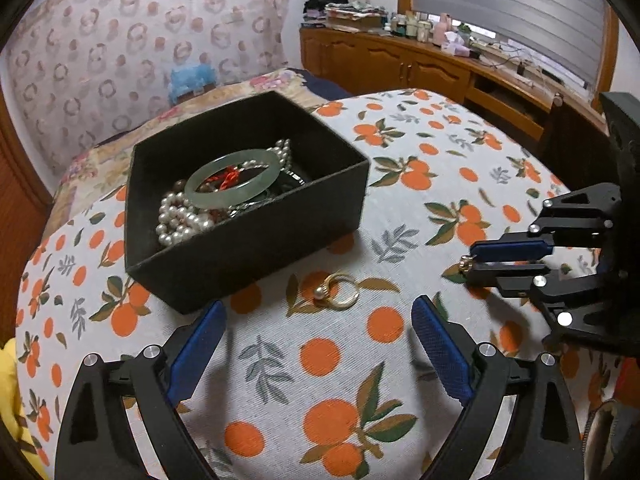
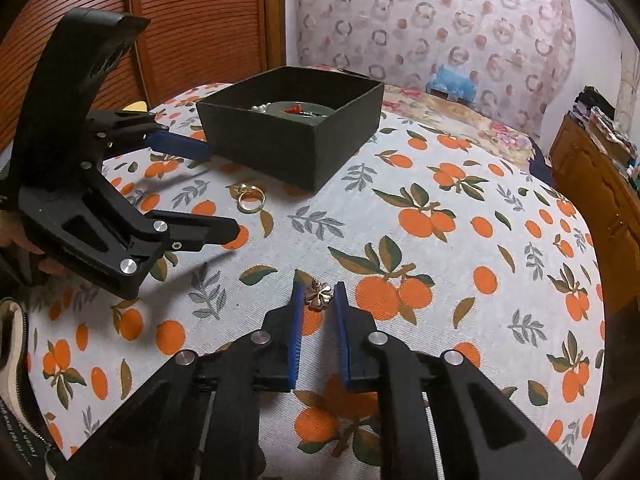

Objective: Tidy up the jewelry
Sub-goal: 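Grasp the gold ring with the left tool while the right tool grasps the flower earring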

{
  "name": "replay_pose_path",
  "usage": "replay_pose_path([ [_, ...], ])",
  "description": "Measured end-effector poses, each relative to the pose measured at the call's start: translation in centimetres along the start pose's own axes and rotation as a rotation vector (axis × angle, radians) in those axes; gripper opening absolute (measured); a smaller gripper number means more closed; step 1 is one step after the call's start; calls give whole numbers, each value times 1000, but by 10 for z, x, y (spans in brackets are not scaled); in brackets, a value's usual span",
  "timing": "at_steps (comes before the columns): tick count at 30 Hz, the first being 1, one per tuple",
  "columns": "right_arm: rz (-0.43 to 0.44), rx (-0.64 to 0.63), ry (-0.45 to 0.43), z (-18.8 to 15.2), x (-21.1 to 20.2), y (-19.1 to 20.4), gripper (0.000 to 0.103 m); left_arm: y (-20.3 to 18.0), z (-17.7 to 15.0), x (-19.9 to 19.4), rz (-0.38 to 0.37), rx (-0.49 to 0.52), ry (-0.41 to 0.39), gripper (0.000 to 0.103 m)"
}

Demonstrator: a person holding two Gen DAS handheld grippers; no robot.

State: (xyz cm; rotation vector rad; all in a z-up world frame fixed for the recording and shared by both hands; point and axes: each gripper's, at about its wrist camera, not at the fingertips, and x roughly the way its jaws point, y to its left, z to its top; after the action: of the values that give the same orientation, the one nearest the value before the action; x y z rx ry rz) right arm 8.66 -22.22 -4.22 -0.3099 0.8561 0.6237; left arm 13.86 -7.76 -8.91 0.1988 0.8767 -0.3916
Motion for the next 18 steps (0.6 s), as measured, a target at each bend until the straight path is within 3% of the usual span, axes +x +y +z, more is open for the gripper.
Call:
replay_pose_path([
  [3, -4, 24, -13, -1, -3, -7, 16, -3, 4, -4, -13, 19, -11, 84],
  [5, -12, 38, -22, -1, -6, -12, 16, -7, 7, -2, -16, 35, -3, 66],
  [12, -18, 57, -48, -2, -14, -20, 16, -11, 9, 11, -13, 59, 36, 38],
  [18, -15, 56, -53, -2, -15, -20, 16, -4, 6, 9, -21, 29, 29, 26],
])
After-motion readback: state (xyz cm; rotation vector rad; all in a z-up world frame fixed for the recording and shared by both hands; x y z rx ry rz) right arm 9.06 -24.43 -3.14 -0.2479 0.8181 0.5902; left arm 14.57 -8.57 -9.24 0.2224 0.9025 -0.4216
